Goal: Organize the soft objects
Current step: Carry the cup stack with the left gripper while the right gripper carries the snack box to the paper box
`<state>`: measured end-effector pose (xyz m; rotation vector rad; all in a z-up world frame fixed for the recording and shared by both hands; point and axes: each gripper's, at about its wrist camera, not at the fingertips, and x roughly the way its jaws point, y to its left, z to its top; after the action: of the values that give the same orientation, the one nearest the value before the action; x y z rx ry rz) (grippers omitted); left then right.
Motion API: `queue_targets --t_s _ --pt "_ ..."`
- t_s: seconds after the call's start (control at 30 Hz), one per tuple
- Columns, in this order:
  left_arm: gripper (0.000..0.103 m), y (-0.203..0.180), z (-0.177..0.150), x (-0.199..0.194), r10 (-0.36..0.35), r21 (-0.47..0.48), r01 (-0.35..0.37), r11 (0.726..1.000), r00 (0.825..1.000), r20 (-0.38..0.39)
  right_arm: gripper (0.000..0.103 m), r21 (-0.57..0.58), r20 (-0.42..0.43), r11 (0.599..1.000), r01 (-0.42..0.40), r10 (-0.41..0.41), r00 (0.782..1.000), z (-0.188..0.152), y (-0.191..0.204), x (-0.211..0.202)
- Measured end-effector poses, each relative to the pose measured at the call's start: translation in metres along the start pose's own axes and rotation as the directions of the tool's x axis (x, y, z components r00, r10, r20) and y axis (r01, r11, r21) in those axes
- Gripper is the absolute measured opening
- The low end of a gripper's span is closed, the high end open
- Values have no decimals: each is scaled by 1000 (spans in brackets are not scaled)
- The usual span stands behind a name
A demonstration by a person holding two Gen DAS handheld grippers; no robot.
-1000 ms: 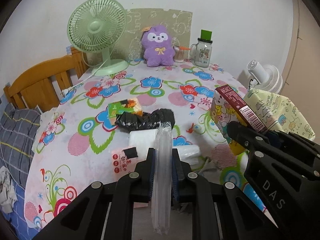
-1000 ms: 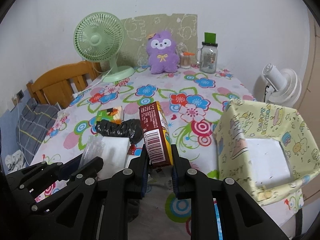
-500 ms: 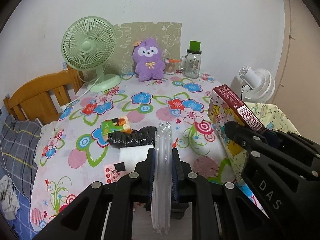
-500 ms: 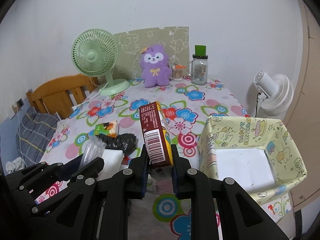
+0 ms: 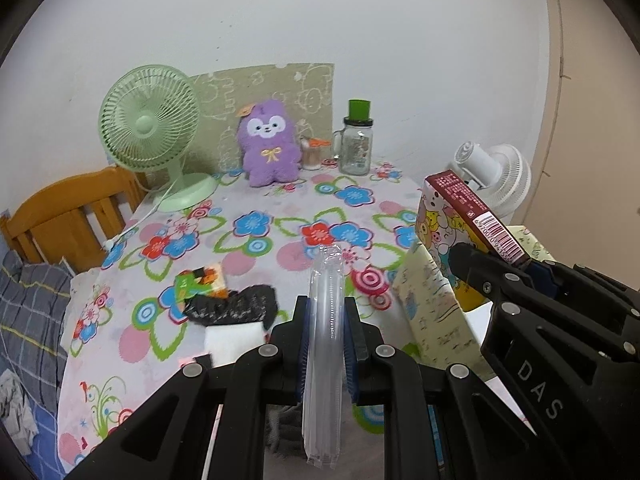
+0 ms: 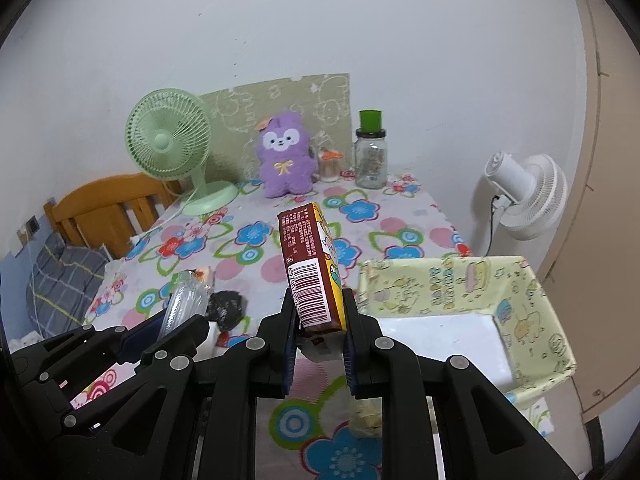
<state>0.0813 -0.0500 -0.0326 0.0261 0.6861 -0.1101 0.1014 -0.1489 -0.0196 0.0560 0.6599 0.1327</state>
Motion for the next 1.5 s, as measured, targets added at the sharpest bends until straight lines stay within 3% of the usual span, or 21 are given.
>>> queue_targets --t_s 0.77,1.5 --pt "13 -75 25 22 -78 107 76 991 997 10 22 92 23 993 70 -72 997 6 -79 -9" --pt "13 -143 26 60 -150 188 160 969 986 -67 22 161 -48 977 138 -132 990 -8 -146 6"
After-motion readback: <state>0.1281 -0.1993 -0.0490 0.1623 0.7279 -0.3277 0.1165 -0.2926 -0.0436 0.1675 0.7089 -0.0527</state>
